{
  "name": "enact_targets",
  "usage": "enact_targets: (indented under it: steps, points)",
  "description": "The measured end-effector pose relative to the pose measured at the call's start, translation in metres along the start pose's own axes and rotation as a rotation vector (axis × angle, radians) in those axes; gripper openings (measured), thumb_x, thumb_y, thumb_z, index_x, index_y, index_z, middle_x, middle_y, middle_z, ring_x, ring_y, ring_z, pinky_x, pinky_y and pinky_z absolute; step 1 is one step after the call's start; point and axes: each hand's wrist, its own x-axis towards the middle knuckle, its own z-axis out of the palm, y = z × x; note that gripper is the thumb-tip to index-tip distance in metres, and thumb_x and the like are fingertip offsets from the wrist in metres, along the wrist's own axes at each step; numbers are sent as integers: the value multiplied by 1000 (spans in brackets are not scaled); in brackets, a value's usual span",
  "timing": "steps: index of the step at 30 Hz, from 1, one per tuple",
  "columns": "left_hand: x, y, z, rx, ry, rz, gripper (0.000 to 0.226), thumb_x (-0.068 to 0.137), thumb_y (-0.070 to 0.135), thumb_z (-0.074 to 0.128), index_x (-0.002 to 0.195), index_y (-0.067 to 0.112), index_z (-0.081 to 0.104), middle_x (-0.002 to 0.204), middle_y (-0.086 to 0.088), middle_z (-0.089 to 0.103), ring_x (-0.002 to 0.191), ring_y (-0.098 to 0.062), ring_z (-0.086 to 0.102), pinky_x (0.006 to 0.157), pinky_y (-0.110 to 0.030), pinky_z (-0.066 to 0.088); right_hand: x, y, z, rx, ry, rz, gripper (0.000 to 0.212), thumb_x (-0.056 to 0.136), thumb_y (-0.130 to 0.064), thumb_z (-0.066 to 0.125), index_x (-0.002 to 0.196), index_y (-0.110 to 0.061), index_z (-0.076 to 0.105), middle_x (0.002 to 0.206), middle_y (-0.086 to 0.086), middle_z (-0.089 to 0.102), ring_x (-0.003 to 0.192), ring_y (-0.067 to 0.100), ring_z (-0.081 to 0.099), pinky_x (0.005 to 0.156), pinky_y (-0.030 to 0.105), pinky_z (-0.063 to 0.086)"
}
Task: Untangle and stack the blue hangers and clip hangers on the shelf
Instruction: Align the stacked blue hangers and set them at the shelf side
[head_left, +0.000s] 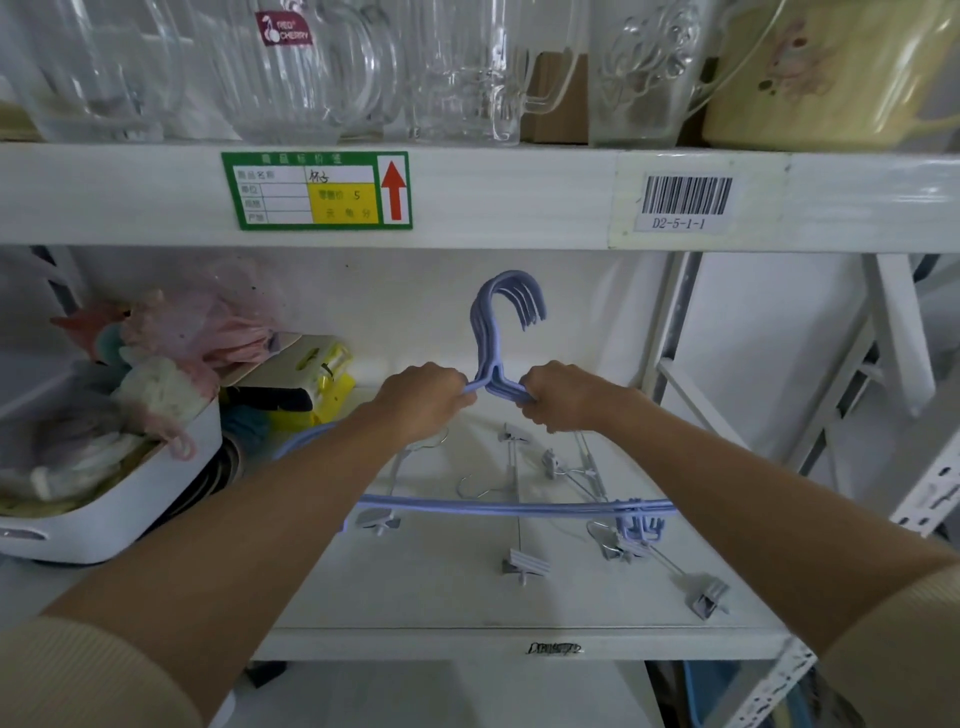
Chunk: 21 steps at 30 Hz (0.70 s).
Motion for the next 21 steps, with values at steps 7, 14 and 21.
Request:
enact_targets:
  steps: [7,14,21]
  points:
    - [11,11,10,-62,-35,15,31,95,33,43,100,13,65,103,-11,69,92,-32,65,88,-43,52,-4,17,10,103,33,58,24,93,-16,52,101,4,62,101,19,68,94,34,66,86,41,52]
    - [32,33,18,16,-16,102,25,93,26,42,101,14,63,107,-10,66,97,-34,63,89,-41,50,-13,48,21,178,45,114,14,92,-15,49,84,-6,57,74,8,73,65,25,72,65,29,54]
    - [58,66,15,155,95,185,30,99,37,38,108,17,59,107,-12,63,95,-33,58,74,-32,36,-24,76,22,467,105,166,17,96,-8,43,89,2,55,63,6,64,54,24,67,53,28,58]
